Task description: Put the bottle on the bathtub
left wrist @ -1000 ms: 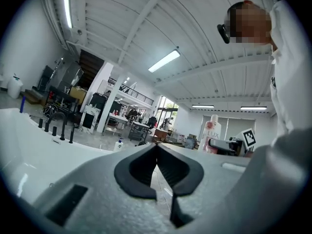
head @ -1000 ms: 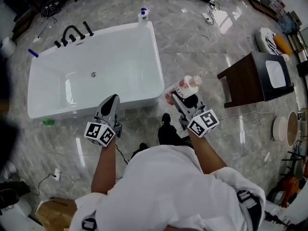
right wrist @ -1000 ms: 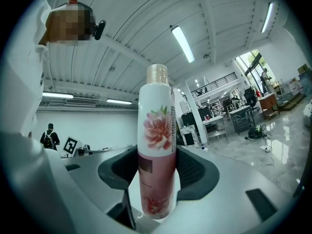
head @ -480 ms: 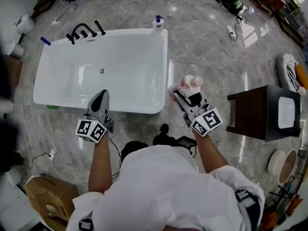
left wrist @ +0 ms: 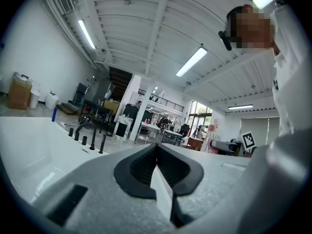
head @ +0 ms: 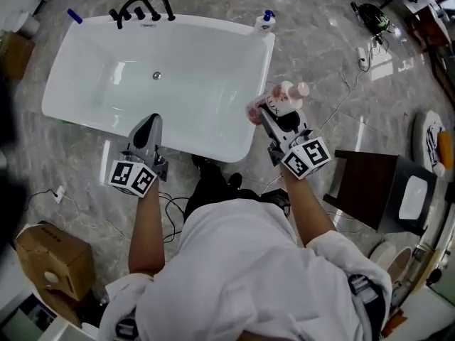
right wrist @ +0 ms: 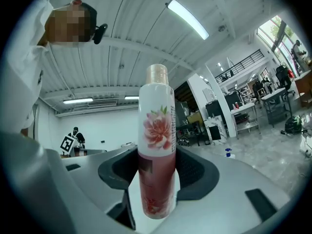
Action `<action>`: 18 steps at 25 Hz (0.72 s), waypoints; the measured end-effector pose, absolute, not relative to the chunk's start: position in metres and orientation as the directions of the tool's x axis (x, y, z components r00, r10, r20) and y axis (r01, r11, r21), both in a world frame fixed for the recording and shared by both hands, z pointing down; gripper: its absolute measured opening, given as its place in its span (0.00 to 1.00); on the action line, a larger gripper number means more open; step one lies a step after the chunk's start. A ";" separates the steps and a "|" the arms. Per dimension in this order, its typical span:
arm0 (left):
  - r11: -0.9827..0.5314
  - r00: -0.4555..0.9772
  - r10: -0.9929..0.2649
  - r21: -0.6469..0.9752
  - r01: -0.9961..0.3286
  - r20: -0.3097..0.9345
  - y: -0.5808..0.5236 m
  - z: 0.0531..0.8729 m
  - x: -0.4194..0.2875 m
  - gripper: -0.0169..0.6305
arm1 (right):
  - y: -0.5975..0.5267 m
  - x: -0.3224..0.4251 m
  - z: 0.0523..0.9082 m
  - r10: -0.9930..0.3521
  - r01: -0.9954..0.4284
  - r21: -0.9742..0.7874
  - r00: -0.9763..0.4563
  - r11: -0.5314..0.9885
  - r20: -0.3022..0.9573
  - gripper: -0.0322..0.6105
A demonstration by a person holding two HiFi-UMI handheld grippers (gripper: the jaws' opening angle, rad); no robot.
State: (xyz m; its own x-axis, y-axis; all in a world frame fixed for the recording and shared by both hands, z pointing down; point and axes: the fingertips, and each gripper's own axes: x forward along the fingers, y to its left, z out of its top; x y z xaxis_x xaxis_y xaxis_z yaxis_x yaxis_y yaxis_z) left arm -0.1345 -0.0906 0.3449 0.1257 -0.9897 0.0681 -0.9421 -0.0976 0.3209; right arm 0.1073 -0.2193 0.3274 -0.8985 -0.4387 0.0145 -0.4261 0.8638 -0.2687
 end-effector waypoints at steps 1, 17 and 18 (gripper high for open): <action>-0.095 0.122 -0.990 0.322 -0.942 0.067 -0.092 0.348 -0.143 0.05 | -0.223 0.098 0.329 -0.441 -0.426 -0.289 -0.897 0.857 0.016 0.40; -0.165 0.210 -0.974 0.365 -0.916 0.089 -0.186 0.393 -0.223 0.05 | -0.314 -0.051 0.330 -0.443 -0.434 -0.233 -0.896 0.871 0.012 0.40; -0.165 0.215 -0.972 0.371 -0.914 0.097 -0.196 0.396 -0.228 0.05 | -0.323 -0.058 0.330 -0.440 -0.430 -0.222 -0.898 0.875 0.008 0.40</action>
State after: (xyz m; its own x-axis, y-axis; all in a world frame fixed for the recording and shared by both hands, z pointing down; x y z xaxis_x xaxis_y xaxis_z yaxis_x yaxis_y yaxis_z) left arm -0.2277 -0.1958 0.3962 0.2149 -0.9718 0.0974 -0.9138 -0.1649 0.3712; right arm -0.0582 -0.3230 0.3303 -0.8982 -0.4395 0.0083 -0.4302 0.8749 -0.2224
